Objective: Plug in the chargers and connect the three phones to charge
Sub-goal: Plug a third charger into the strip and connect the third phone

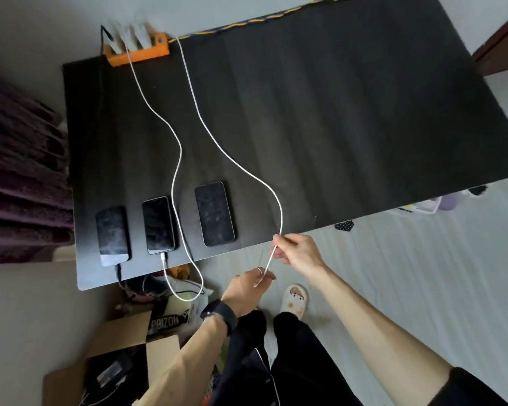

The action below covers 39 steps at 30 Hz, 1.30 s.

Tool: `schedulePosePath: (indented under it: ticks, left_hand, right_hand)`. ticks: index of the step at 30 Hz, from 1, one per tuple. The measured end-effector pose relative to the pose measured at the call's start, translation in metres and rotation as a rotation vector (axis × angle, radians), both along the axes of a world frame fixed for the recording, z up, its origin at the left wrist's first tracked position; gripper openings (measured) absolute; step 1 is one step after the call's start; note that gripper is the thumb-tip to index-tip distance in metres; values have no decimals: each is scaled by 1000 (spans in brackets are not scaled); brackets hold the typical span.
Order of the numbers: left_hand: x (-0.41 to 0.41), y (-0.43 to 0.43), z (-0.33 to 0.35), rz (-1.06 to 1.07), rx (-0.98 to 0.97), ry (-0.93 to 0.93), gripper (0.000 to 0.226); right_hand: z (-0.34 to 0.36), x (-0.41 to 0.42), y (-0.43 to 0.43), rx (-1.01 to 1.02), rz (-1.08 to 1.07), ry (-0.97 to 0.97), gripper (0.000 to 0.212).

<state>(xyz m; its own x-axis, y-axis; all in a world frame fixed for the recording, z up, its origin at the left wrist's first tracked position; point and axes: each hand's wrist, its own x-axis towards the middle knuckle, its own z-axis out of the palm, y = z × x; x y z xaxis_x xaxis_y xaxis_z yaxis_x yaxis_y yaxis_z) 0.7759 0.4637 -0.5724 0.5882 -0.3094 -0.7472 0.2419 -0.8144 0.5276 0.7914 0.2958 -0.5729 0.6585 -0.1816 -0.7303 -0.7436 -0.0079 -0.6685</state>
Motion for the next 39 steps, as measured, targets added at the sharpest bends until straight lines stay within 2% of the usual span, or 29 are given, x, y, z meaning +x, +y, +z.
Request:
schedulePosePath:
  ticks: [3, 7, 8, 11, 13, 15, 17, 18, 20, 22, 23, 24, 25, 26, 28, 30, 31, 33, 36, 39]
  left_hand:
    - [-6, -21, 29, 380, -228, 91, 20]
    - [7, -33, 69, 1020, -656, 297, 21]
    - [11, -32, 75, 1129, -729, 345, 21]
    - [15, -30, 91, 1290, -828, 461, 22]
    - [13, -26, 97, 1293, -811, 507, 23]
    - [12, -21, 101, 1241, -763, 508, 24]
    - [14, -16, 108, 1134, -665, 401, 23]
    - [17, -15, 109, 1054, -578, 301, 24]
    - [24, -15, 112, 856, -316, 72, 40]
    - [32, -23, 114, 543, 44, -187, 74]
    - [33, -31, 117, 382, 179, -336, 86]
    - [32, -42, 122, 235, 209, -481, 89]
    - [29, -56, 126, 95, 143, -568, 85]
    - [25, -74, 129, -47, 38, -574, 76]
    - [11, -105, 130, -305, -80, -445, 58]
    - [-5, -128, 129, -446, -123, -394, 33]
    - [-9, -132, 127, -432, -139, -393, 24]
    - [-10, -130, 119, -372, -137, -397, 23]
    - [-7, -103, 101, -374, -35, -403, 32]
    - [-3, -63, 78, -372, 100, -323, 33]
  right_hand:
    - [17, -8, -30, 27, -73, -5, 28]
    - [21, -42, -68, -176, 14, 205, 49]
    - [19, -54, -73, -159, 40, 289, 53]
    - [18, -84, -72, 219, -71, 561, 68]
    - [9, -94, -63, 446, -196, 622, 71]
    - [5, -95, -55, 609, -444, 526, 49]
    - [2, -91, -51, 522, -685, 399, 20]
    - [5, -87, -52, 448, -754, 351, 16]
    - [16, -83, -62, 275, -785, 259, 19]
    - [31, -83, -76, 127, -701, 180, 24]
    - [39, -85, -82, 127, -676, 138, 25]
    - [48, -87, -89, 193, -685, 90, 24]
    - [57, -90, -93, 293, -718, 44, 22]
    - [68, -91, -97, 391, -754, -4, 19]
    - [87, -88, -100, 518, -773, -77, 15]
    - [100, -84, -106, 494, -709, -136, 9]
    - [105, -81, -110, 437, -671, -146, 5]
    - [112, -73, -123, 354, -688, -132, 4]
    - [121, -59, -158, 426, -966, -151, 14]
    - [128, -40, -194, 324, -1085, -195, 28]
